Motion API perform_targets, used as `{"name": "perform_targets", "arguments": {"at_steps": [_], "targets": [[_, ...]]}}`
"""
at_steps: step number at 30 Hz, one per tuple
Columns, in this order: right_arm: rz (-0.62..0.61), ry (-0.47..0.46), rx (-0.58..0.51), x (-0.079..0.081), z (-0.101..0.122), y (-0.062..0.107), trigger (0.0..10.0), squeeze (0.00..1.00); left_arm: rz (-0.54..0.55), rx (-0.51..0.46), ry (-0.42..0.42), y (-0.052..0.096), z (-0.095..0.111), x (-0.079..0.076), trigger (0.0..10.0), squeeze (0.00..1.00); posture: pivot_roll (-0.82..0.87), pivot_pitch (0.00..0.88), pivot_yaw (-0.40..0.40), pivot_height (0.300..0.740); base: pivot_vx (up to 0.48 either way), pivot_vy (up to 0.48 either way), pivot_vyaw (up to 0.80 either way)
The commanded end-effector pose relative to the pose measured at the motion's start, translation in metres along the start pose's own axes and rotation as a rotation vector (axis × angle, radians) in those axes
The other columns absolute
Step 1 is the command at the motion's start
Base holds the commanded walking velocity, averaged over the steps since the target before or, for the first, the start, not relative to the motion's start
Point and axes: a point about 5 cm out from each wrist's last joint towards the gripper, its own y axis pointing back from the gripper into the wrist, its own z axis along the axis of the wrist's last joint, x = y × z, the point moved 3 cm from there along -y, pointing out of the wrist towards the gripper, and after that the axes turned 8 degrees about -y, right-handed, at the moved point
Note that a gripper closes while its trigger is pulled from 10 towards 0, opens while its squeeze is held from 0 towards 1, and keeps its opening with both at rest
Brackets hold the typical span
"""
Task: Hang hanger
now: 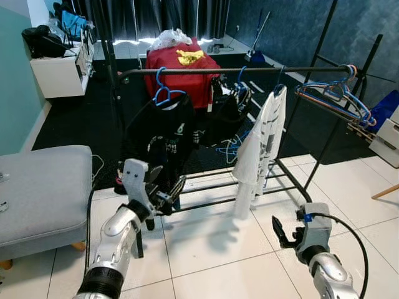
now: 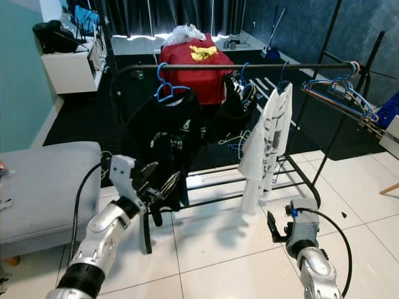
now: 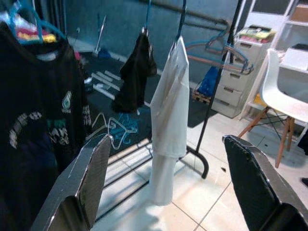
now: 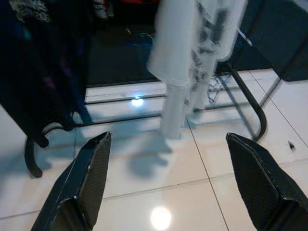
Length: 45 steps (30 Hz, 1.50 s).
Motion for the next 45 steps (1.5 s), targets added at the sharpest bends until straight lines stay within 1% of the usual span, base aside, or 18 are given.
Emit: {"name": "perform_targets", "arguments": {"at_steps": [1, 8, 11, 13, 14, 15, 19, 23, 24, 26, 28, 29, 32, 37, 39, 42, 44, 45], "targets": [[0.014, -0.004, 0.017, 0.005, -0.003, -0.001, 10.0, 0.00, 0.001, 0.009, -0.004, 0.002, -0.001, 0.000, 10.0, 0.00, 0.12, 0.000, -0.028, 0.740, 0.424, 0.000, 0.00], [0.015, -0.003, 0.028, 0.003, -0.005, 0.000, 10.0, 0.00, -0.007, 0.011, -0.001, 0.003, 0.000, -0.002, 10.0, 0.00, 0.12, 0.000, -0.027, 0.740, 0.467, 0.000, 0.00], [0.014, -0.003, 0.038, 0.001, -0.007, 0.000, 10.0, 0.00, -0.026, 0.005, -0.001, 0.002, 0.005, -0.006, 10.0, 0.00, 0.13, 0.000, -0.030, 0.740, 0.480, 0.000, 0.00], [0.010, -0.004, 0.048, -0.001, -0.007, 0.000, 10.0, 0.00, -0.065, -0.013, -0.018, -0.002, 0.013, -0.015, 10.0, 0.00, 0.12, 0.000, -0.031, 0.740, 0.480, 0.000, 0.00], [0.010, -0.004, 0.048, -0.001, -0.007, 0.000, 10.0, 0.00, -0.065, -0.013, -0.018, -0.002, 0.013, -0.015, 10.0, 0.00, 0.12, 0.000, -0.031, 0.740, 0.480, 0.000, 0.00], [0.008, -0.005, 0.054, -0.002, -0.007, 0.000, 10.0, 0.00, -0.089, -0.031, -0.035, -0.007, 0.020, -0.021, 10.0, 0.00, 0.12, 0.000, -0.031, 0.740, 0.480, 0.000, 0.00], [0.007, -0.006, 0.056, -0.003, -0.008, 0.000, 10.0, 0.00, -0.094, -0.042, -0.046, -0.009, 0.023, -0.024, 10.0, 0.00, 0.12, 0.000, -0.031, 0.740, 0.480, 0.000, 0.00], [0.005, -0.010, 0.063, -0.005, -0.010, 0.001, 10.0, 0.00, -0.098, -0.075, -0.076, -0.016, 0.034, -0.027, 10.0, 0.00, 0.12, 0.000, -0.031, 0.740, 0.457, 0.000, 0.00], [0.005, -0.002, 0.071, -0.006, -0.012, 0.001, 10.0, 0.00, -0.106, -0.093, -0.098, -0.019, 0.041, -0.028, 10.0, 0.00, 0.12, 0.000, -0.031, 0.740, 0.431, 0.000, -0.41], [0.004, -0.004, 0.082, -0.007, -0.015, 0.002, 10.0, 0.00, -0.114, -0.109, -0.119, -0.022, 0.047, -0.030, 10.0, 0.00, 0.12, 0.000, -0.030, 0.740, 0.429, 0.000, -0.60], [0.004, -0.004, 0.082, -0.007, -0.015, 0.002, 10.0, 0.00, -0.114, -0.109, -0.119, -0.022, 0.047, -0.030, 10.0, 0.00, 0.12, 0.000, -0.030, 0.740, 0.428, 0.000, -0.79], [0.001, -0.006, 0.091, -0.009, -0.017, 0.002, 10.0, 0.00, -0.119, -0.120, -0.141, -0.024, 0.053, -0.030, 10.0, 0.00, 0.12, 0.000, -0.029, 0.740, 0.424, 0.000, -0.79], [-0.004, -0.017, 0.096, -0.010, -0.019, 0.002, 10.0, 0.00, -0.119, -0.122, -0.155, -0.026, 0.056, -0.030, 10.0, 0.00, 0.12, 0.000, -0.029, 0.740, 0.421, 0.000, -0.79], [-0.008, -0.022, 0.102, -0.013, -0.021, 0.002, 10.0, 0.00, -0.081, -0.106, -0.202, -0.030, 0.059, -0.024, 10.0, 0.00, 0.12, 0.000, -0.027, 0.740, 0.371, 0.000, 0.00], [-0.008, -0.019, 0.105, -0.015, -0.021, 0.002, 10.0, 0.00, -0.038, -0.082, -0.249, -0.030, 0.057, -0.016, 10.0, 0.00, 0.12, 0.000, -0.026, 0.740, 0.341, 0.000, 0.00], [-0.010, -0.017, 0.106, -0.016, -0.021, 0.002, 10.0, 0.00, -0.018, -0.064, -0.279, -0.030, 0.055, -0.012, 10.0, 0.00, 0.12, 0.000, -0.026, 0.740, 0.333, 0.000, 0.00], [-0.013, -0.015, 0.109, -0.018, -0.022, 0.003, 10.0, 0.00, 0.016, -0.019, -0.354, -0.027, 0.050, 0.000, 10.0, 0.00, 0.11, 0.000, -0.023, 0.740, 0.154, 0.000, 0.00], [-0.013, -0.015, 0.109, -0.018, -0.022, 0.003, 10.0, 0.00, 0.016, -0.019, -0.354, -0.027, 0.050, 0.000, 10.0, 0.00, 0.11, 0.000, -0.023, 0.740, 0.000, 0.000, 0.00]]}}
